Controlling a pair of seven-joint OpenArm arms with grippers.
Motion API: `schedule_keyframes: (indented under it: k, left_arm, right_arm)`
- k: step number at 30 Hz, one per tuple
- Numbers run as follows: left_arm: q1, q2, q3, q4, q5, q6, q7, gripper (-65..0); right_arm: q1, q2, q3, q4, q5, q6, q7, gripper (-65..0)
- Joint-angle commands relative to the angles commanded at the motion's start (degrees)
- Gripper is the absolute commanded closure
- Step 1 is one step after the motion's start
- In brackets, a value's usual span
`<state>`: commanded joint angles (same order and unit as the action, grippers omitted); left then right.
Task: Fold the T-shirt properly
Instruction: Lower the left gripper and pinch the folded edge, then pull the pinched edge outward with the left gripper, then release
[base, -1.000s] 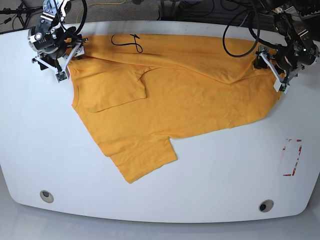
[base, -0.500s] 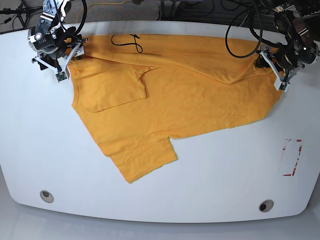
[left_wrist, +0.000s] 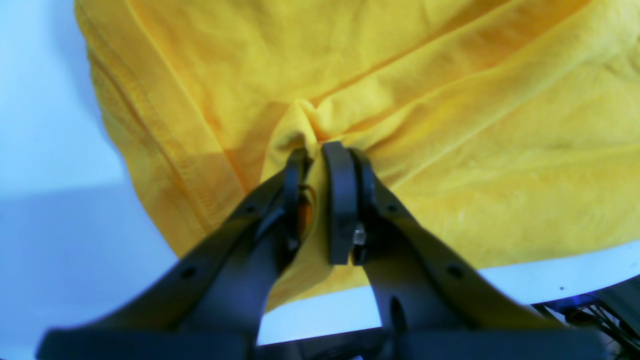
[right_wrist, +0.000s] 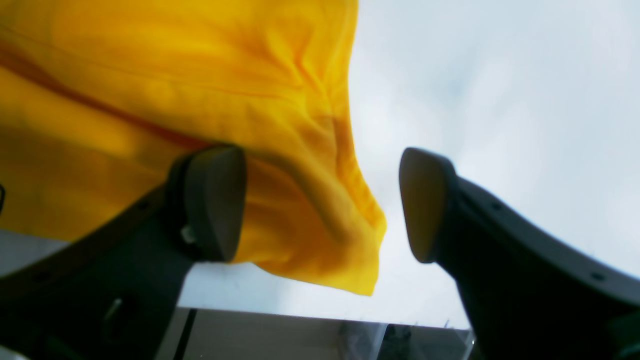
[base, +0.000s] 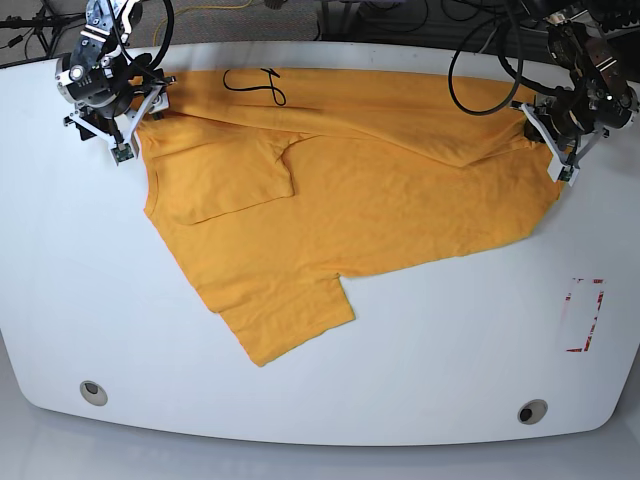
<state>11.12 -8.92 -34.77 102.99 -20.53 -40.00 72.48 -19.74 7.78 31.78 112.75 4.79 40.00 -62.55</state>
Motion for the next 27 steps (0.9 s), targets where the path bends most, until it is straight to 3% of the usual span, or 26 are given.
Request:
schedule_keyframes:
  k: [14,27]
  left_arm:
    - [-1.5,-0.3,0.2,4.7,0.0,0.0,-0.1,-4.9]
    - [-4.7,-3.9,0.3,4.2,0.0,0.0,-0.1,-5.3]
  right_arm:
    - [-0.1,0.0,0.0,0.0,0.1,0.00,0.0,-45.7]
    - [0.0,0.0,0.0,0.0,0.2,0.00,0.0,-45.7]
